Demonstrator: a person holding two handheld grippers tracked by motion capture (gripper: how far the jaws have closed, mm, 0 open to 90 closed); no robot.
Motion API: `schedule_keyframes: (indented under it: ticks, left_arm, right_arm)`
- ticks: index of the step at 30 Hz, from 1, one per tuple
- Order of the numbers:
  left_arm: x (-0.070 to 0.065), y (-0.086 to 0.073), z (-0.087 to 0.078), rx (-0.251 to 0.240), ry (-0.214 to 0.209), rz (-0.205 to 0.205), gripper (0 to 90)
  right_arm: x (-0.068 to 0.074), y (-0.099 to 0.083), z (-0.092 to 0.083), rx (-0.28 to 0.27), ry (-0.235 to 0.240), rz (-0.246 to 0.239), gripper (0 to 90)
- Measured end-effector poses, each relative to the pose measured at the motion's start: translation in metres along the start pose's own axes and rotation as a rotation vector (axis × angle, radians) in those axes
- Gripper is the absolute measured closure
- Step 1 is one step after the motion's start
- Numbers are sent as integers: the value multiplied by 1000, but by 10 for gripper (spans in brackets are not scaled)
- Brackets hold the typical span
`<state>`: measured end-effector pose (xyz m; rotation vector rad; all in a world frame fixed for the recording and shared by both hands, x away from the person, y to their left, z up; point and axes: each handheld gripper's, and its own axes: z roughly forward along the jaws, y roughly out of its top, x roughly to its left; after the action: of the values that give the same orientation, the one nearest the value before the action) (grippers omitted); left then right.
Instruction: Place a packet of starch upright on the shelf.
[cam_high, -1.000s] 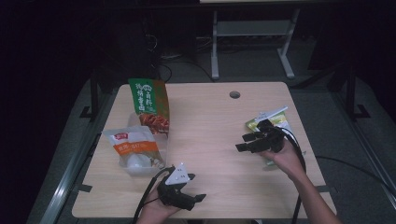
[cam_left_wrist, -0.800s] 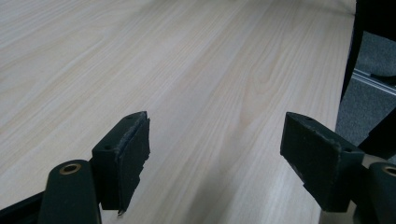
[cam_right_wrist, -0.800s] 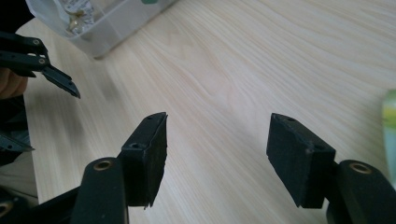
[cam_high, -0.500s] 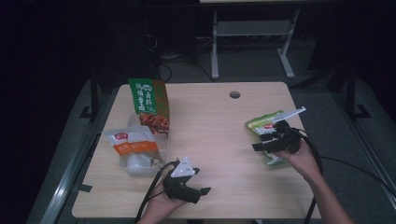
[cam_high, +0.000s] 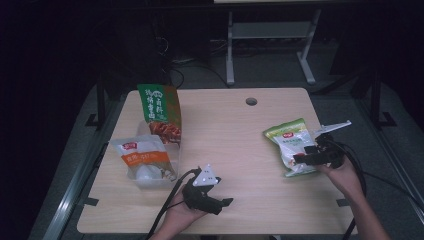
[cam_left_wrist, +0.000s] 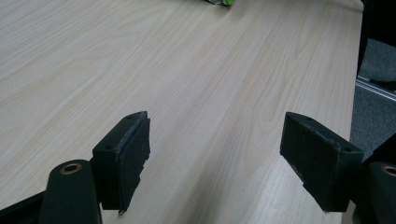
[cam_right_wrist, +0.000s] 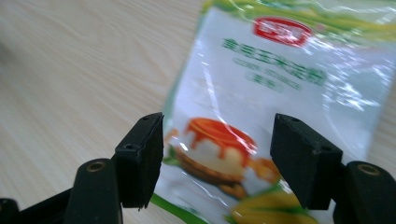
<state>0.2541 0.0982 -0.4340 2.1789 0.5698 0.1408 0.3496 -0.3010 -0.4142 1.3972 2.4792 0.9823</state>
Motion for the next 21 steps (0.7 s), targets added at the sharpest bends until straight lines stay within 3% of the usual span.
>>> schedule_keyframes:
  ticks: [8,12,21]
  left_arm:
    - [0,4,3,2,-11,6,238]
    - [-2,5,5,2,-14,6,238]
    - [-3,5,8,3,-23,4,238]
  right_arm:
    - [-19,-13,-7,19,-74,45,315]
    - [-25,-19,-5,22,-14,88,316]
    - [-17,-30,-6,80,-36,43,382]
